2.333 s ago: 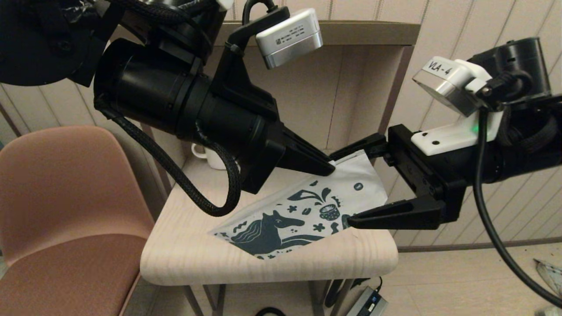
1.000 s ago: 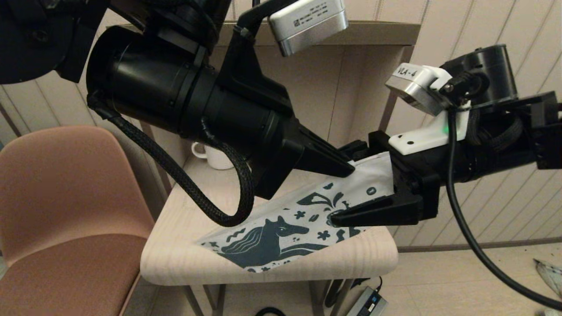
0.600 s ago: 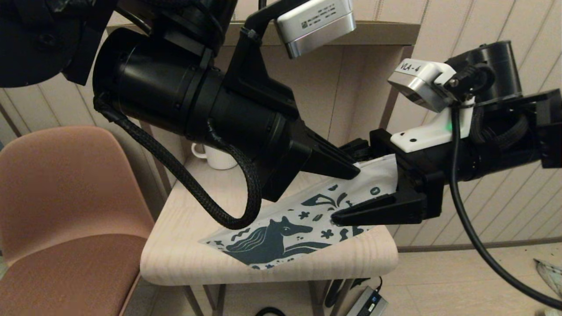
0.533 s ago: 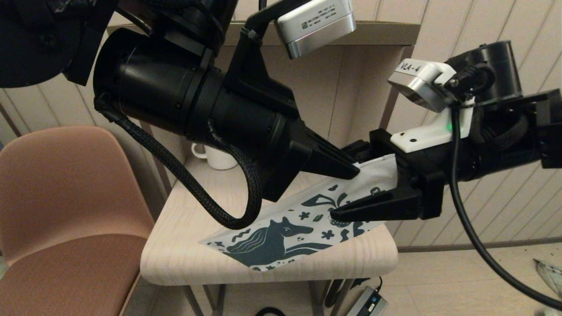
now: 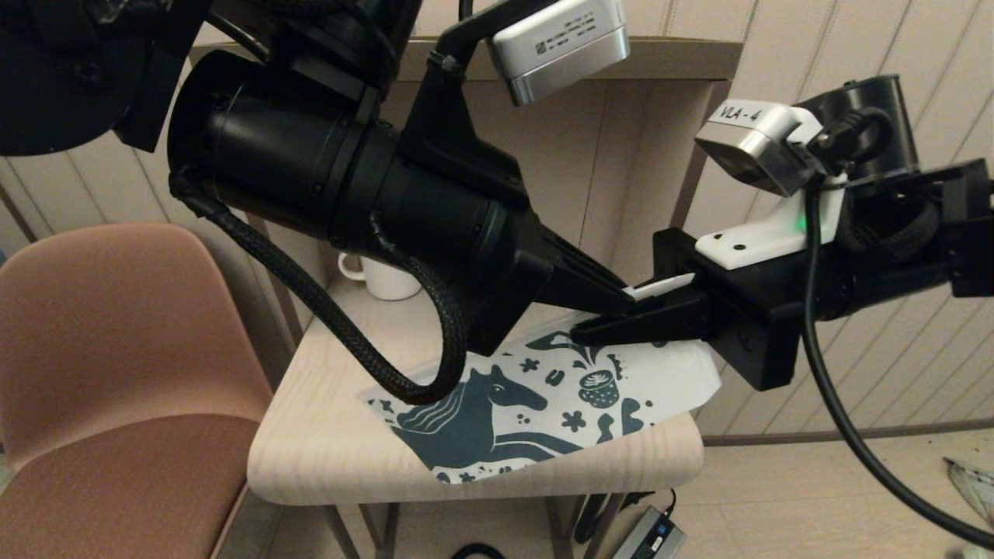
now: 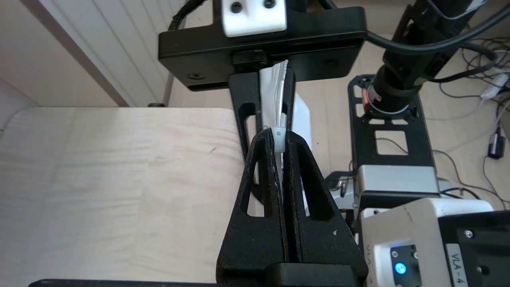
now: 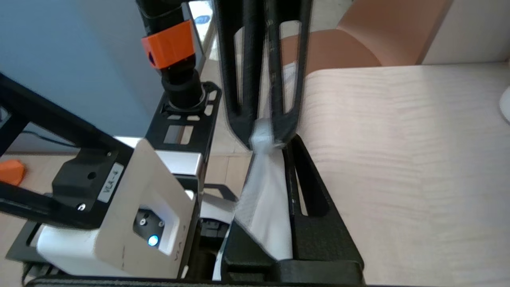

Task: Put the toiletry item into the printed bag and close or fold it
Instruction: Hand it to the other hand, then close the strorage bag and place it on the desk

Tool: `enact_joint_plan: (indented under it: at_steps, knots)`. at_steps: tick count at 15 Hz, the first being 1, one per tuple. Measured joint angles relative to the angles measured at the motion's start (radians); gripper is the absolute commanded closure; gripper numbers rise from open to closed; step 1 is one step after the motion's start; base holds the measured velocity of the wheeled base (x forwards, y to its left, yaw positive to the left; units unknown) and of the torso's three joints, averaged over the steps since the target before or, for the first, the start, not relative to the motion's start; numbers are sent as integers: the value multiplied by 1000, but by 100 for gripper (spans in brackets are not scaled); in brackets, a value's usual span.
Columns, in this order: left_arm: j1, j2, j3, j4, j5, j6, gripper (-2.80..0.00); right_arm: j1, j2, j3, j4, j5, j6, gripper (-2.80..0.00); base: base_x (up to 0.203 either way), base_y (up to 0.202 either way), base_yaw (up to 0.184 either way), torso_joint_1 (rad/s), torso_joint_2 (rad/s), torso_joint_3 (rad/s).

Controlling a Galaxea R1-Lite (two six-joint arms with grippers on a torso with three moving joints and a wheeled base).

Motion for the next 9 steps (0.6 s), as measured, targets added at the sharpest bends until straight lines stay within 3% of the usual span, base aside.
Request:
enact_joint_plan:
  at_steps: [9]
  knots:
    - [-7,0,1,21,18,6,0,-2,-1,4,0,-1,-6,0,0,0,0,0,0,0]
